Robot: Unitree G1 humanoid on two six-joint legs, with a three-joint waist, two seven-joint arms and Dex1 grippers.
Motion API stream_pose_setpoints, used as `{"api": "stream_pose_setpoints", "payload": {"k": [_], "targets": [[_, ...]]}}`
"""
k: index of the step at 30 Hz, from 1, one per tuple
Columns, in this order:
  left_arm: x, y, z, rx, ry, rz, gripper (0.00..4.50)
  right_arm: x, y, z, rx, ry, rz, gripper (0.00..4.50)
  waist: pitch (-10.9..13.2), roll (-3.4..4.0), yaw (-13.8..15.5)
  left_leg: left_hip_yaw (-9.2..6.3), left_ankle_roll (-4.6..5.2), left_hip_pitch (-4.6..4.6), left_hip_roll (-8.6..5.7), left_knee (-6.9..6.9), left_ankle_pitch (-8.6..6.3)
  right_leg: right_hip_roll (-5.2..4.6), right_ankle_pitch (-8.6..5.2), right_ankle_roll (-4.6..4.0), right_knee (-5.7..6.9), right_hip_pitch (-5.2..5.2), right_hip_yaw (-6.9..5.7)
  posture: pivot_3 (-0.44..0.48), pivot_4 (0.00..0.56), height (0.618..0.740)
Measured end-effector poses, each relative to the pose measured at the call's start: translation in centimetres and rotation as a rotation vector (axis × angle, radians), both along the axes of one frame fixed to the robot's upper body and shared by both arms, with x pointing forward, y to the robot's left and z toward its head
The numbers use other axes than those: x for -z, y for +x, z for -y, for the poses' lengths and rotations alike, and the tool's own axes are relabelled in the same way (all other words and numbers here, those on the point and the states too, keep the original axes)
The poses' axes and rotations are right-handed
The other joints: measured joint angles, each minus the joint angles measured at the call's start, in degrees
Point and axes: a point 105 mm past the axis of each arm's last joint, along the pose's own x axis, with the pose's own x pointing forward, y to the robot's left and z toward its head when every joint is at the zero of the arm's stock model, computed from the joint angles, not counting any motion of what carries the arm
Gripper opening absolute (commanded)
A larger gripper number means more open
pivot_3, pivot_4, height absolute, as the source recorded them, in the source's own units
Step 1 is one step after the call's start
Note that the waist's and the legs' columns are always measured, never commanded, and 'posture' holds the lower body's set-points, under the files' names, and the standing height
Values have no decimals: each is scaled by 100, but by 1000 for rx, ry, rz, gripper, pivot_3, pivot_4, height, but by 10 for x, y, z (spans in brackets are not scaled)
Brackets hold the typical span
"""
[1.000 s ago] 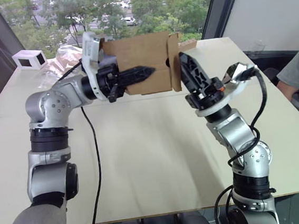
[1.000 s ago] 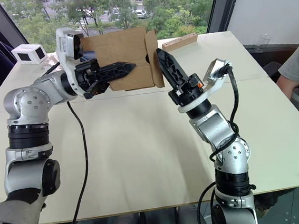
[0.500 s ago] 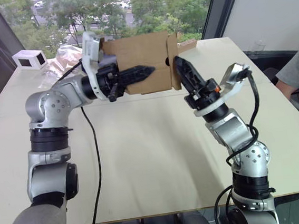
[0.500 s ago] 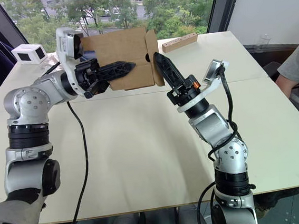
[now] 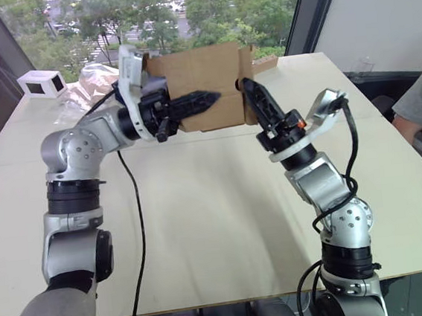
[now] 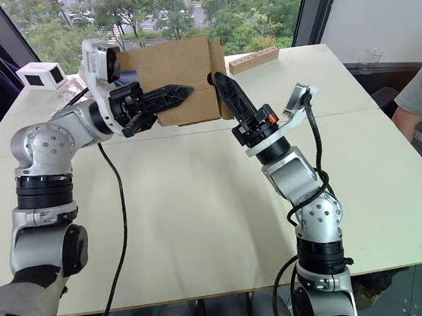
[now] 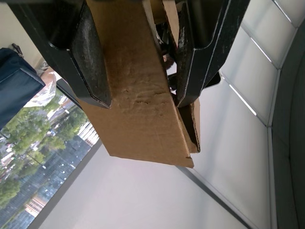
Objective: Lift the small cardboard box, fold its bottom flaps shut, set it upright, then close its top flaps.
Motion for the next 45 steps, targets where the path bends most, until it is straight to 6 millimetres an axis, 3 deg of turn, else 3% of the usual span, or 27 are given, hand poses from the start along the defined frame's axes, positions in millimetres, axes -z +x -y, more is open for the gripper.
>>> {"api": "stream_pose_setpoints", "payload": {"k": [28,39,45], "targets": [[2,5,0,-33,-20,1,0,-9,1,-18,55,20,27,2149,0,0,-4,0,-1,0,-1,-1,1,-1,0,0,1,-2,0,0,150,740],[5,8,-3,-49,-5,-13,0,9,-13,-14,12,-73,9,2149,0,0,-6,0,-1,0,-2,-2,0,-1,0,0,0,-1,0,0,150,740],[5,6,-3,-31,-6,-16,0,9,-16,-9,7,-83,11,2149,0,0,-7,-1,-1,0,-1,-2,0,0,0,0,0,-2,0,0,150,740]]}}
